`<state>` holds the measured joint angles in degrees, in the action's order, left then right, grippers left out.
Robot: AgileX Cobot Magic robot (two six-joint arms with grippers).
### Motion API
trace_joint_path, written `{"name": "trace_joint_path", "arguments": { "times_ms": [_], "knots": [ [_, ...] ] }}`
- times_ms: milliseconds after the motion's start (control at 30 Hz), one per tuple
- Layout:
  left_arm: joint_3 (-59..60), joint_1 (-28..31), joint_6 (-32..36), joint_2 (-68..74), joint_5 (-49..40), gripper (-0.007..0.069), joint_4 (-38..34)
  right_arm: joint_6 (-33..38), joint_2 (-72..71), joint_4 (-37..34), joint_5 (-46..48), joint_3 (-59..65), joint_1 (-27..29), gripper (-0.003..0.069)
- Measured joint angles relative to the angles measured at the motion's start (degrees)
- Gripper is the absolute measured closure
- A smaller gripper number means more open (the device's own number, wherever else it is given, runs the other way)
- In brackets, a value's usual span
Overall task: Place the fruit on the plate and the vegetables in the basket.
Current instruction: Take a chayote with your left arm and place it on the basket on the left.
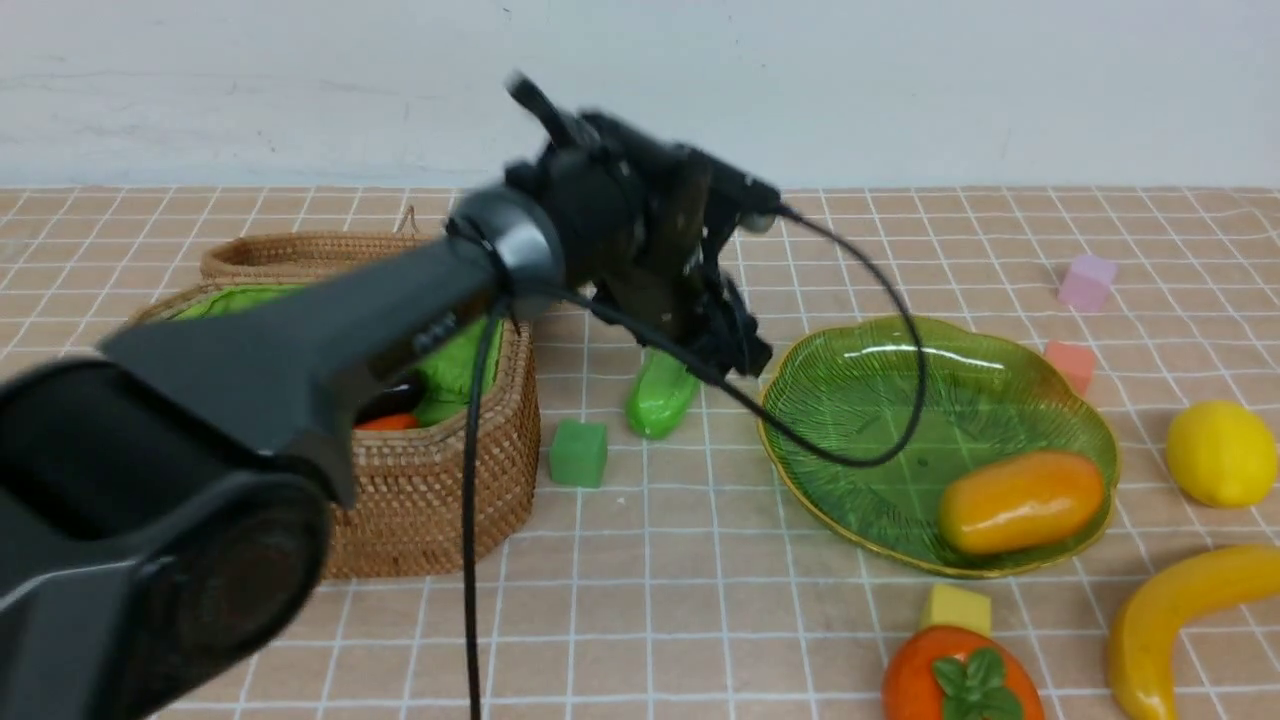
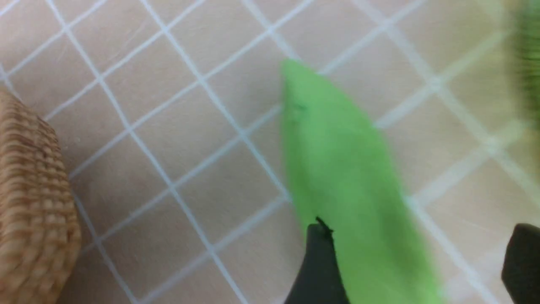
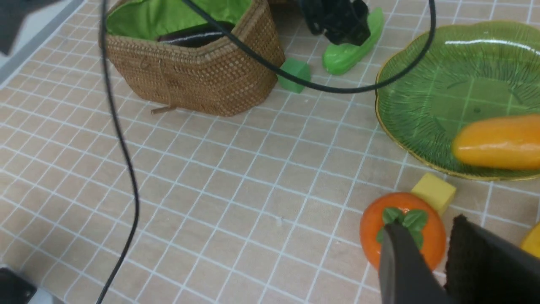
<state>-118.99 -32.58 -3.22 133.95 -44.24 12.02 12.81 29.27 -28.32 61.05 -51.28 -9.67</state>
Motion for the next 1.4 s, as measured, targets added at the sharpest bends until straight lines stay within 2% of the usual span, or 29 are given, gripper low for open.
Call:
{"name": "trace_joint_path", "arguments": {
  "times_ms": [100,233,433,567,667,733,800,933,1033,1167,1267,1300,1367,1400],
  "knots": [
    [-0.06,0.65,-1.06,2.15,1.13,0.0106,0.58,0.0,0.0,-0.04,0.37,0.0,0.0,0.0466],
    [-0.2,1.11,-1.76,4.38,1.64,0.0214,0.29,0.0,0.0,-0.04,0.55,0.0,0.0,0.0466],
    [-1.15,1.05,-1.13,1.65,-2.48,0.0214,-1.5,0.12,0.0,-0.23,0.15,0.0,0.0,0.0466],
    [-2.13,1.05,3.88,-6.55,-9.32,0.0214,-1.77,1.3,0.0,-0.23,-0.68,0.0,0.0,0.0466],
    [0.29,1.8,18.55,-18.95,-19.87,0.0214,-2.11,2.56,0.0,-0.23,-2.47,0.0,0.0,0.0464],
    [3.02,2.73,23.55,-23.17,-22.62,0.0214,-3.06,3.09,0.0,-0.23,-3.06,0.0,0.0,0.0463],
    [11.47,6.81,33.35,-31.21,-24.8,0.0214,-4.64,3.93,0.0,-0.46,-3.42,0.0,0.0,0.0462],
    [25.03,15.58,48.03,-38.27,-19.53,0.0214,-5.13,4.53,0.0,-1.2,-3.23,0.0,0.0,0.0459],
    [32.94,20.15,55.97,-39.18,-12.39,0.0214,-5.48,4.53,0.0,-1.97,-2.85,0.0,0.0,0.0457],
    [37.79,22.7,57.83,-38.14,-4.38,0.0187,-5.66,4.53,0.0,-3.16,-2.43,0.0,0.0,0.0458],
    [38.97,23.22,52.84,-37.42,0.59,0.0022,-5.66,4.53,0.0,-4.46,-1.97,0.0,0.0,0.0456],
    [38.97,23.22,51.93,-37.42,0.83,0.0014,-5.66,4.53,0.0,-4.42,-1.97,0.0,0.0,0.0456],
    [39.07,22.21,45.6,-38.5,0.7,-0.0034,-5.66,4.53,0.12,-4.76,-1.97,0.0,0.0,0.0455],
    [39.08,22.21,45.6,-38.63,0.6,-0.0034,-5.66,4.53,0.18,-4.83,-1.97,0.0,0.0,0.0455]
  ]
}}
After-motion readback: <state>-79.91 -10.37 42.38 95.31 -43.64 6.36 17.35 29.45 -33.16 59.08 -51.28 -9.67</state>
